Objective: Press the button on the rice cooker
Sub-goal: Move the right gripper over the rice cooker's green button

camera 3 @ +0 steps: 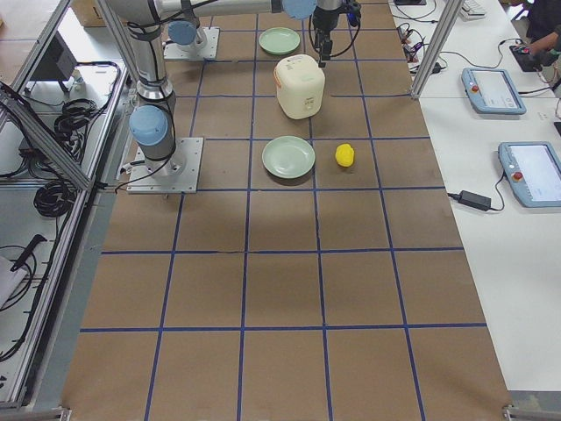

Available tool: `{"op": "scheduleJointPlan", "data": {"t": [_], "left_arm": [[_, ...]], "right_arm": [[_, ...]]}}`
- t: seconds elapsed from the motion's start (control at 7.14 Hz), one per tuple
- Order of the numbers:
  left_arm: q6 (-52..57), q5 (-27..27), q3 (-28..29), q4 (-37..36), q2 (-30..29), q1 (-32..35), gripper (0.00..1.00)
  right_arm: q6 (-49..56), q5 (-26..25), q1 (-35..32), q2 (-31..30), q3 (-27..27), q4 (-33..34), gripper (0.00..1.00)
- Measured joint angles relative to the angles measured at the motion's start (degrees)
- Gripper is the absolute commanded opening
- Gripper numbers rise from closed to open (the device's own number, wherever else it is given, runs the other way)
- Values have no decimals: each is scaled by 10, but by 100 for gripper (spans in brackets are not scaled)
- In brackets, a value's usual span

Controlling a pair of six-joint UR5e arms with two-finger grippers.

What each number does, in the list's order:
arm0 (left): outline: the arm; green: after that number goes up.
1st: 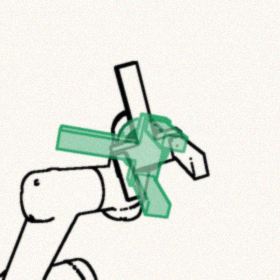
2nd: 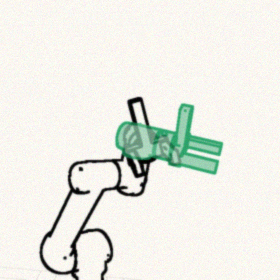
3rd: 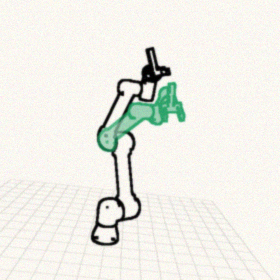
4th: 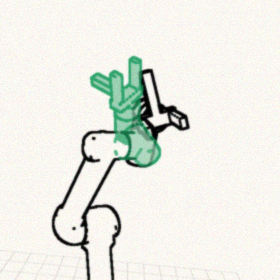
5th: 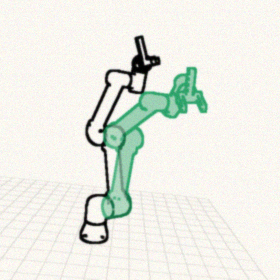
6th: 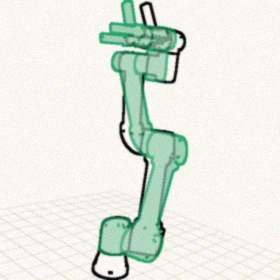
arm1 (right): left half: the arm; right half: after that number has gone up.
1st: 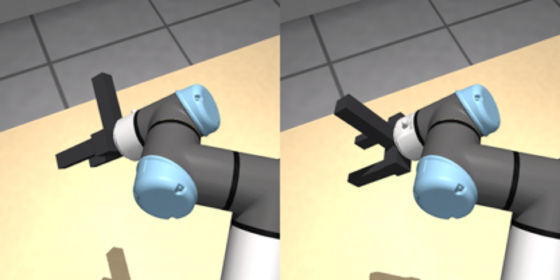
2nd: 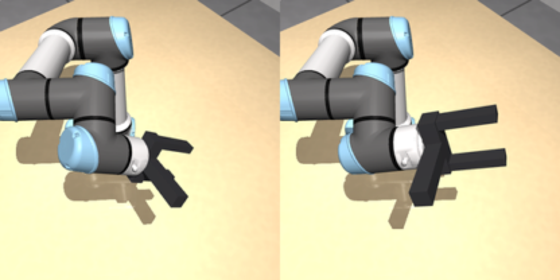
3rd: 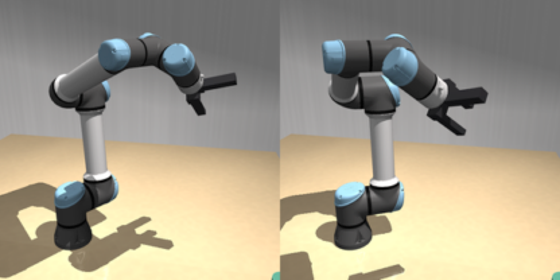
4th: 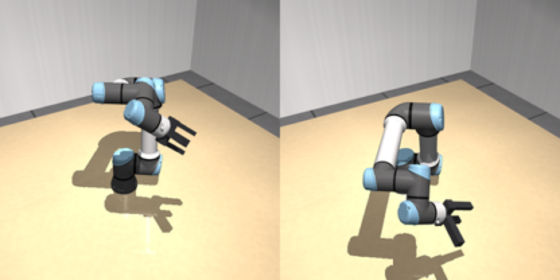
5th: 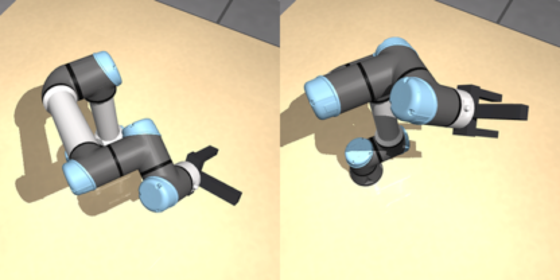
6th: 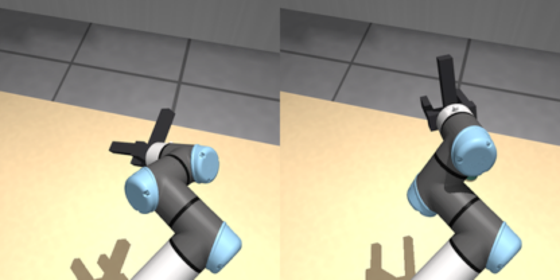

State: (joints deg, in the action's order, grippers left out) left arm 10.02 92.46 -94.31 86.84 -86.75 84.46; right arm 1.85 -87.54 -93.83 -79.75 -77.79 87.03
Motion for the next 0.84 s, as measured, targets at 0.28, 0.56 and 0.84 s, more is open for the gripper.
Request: {"op": "scheduleJointPlan", "data": {"t": [0.28,0.56,0.84], "left_arm": [[0,0,0,0,0,0,100],[0,0,0,0,0,0,100],[0,0,0,0,0,0,100]], "right_arm": [[-30,7,-26,2,1,4,19],[-102,34,-66,18,1,5,7],[-129,41,-90,41,1,8,7]]}}
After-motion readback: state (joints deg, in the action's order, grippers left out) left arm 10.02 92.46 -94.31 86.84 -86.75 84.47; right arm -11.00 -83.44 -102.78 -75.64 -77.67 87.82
